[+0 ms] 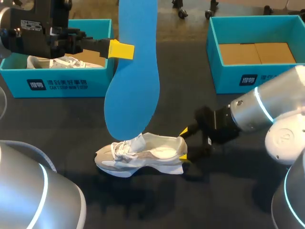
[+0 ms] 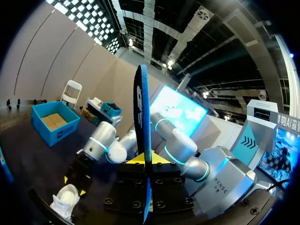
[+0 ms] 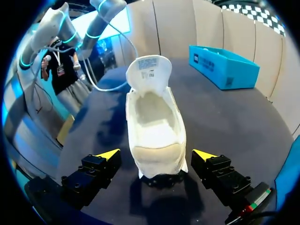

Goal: Take the shoe out of the shoebox, open the shoe tongue, remove and reinsert the insole, then place the shoe into the shoebox

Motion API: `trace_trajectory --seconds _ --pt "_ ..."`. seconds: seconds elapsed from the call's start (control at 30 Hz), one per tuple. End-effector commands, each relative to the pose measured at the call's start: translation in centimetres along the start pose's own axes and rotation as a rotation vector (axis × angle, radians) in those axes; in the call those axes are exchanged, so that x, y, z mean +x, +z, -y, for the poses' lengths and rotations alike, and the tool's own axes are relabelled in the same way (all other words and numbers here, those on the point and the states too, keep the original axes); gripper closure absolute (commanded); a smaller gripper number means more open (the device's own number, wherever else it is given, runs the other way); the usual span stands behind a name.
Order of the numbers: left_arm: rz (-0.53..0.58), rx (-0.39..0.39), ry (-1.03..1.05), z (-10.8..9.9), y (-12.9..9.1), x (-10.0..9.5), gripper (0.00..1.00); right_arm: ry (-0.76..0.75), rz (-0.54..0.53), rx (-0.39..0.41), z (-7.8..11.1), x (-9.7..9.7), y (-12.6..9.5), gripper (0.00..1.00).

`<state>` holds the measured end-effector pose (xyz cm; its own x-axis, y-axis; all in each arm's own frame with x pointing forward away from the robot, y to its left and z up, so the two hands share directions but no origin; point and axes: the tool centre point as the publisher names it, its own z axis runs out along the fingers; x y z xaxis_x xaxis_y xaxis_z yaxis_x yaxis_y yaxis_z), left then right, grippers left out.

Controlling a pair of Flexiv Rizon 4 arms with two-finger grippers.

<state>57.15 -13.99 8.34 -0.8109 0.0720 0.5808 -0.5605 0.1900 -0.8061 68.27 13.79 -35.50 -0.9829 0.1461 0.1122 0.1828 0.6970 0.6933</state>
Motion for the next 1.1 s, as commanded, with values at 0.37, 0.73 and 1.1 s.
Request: trace_trajectory --seconds 0.37,0.73,1.1 --pt "0.000 -0.001 -0.001 0.0 0.1 -0.1 1.00 0.006 0.059 0.479 -1.0 0.3 -0.3 0.00" --pt "0.000 -0.001 -0.001 0.0 0.1 -0.1 1.00 0.050 0.052 0.641 -4.0 -0.2 2.3 0.00" --pt "0.000 -0.001 -0.001 0.0 0.1 -0.1 1.00 0.101 0.061 0.774 -3.8 -0.1 2.4 0.00"
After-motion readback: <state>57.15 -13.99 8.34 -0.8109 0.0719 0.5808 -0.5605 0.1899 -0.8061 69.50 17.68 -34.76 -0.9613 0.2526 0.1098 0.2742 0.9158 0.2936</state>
